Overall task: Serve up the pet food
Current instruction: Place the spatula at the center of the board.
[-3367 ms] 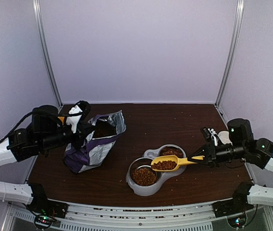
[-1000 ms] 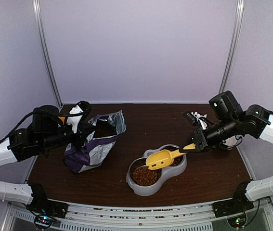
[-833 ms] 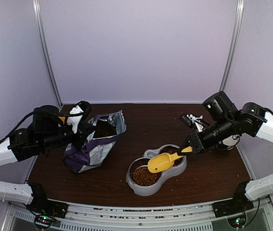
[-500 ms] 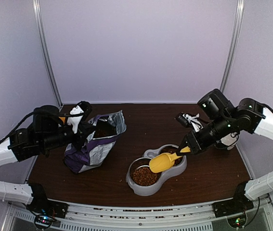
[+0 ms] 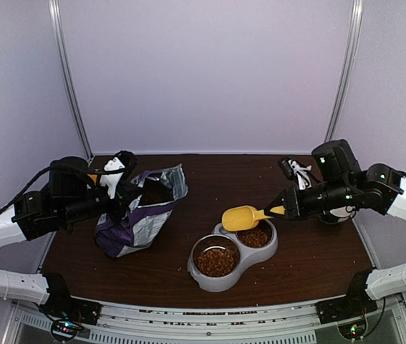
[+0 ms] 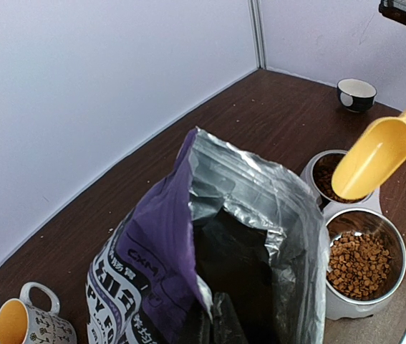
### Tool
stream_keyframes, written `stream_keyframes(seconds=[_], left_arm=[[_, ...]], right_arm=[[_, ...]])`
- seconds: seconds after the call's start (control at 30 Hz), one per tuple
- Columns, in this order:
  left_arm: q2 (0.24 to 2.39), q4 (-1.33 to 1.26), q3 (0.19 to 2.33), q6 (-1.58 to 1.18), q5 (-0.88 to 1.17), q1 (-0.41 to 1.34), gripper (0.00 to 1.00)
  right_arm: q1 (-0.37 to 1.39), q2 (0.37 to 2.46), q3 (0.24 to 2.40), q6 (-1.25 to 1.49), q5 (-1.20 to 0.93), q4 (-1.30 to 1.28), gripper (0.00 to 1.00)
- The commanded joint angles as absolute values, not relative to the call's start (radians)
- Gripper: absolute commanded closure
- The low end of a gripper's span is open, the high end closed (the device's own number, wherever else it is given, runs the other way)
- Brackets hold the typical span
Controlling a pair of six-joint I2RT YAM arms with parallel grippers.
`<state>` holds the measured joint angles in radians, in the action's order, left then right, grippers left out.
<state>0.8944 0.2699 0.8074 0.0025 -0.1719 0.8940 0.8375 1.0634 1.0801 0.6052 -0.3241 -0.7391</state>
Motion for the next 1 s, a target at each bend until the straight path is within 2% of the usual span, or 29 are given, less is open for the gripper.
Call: stream_keyframes(seconds=[0.0,0.17,0.27,0.47,0.63,0.97], left_arm=[[0.900,0.209,0.838,0.013,-0.190,0.894,1.00],[0.910,0.212,0.846,0.015,-0.182,0.894,1.00],[0.909,0.216,0.848,0.015,-0.184,0.894,1.00],[0.878,0.218,0.847,0.027,-0.205,0.894,1.00],[0.865,0.220,0.843,0.033,-0.225,0.894,1.00],[0.890,0.225,0.851,0.025,-0.195,0.894,1.00]], right_arm=[[0.754,0.958,0.943,0.757,-0.209,-0.445,1.00],[0.705,0.879,0.721,0.829,0.101,-0.185,1.00],[0.697,0.885,0.615,0.863,0.189,0.017,1.00],[0.660,0.940,0.519,0.852,0.244,0.126,1.00],[0.612,0.937,0.366,0.915,0.214,0.316,1.00],[0.592,1.039,0.260,0.945,0.139,0.477,1.00]])
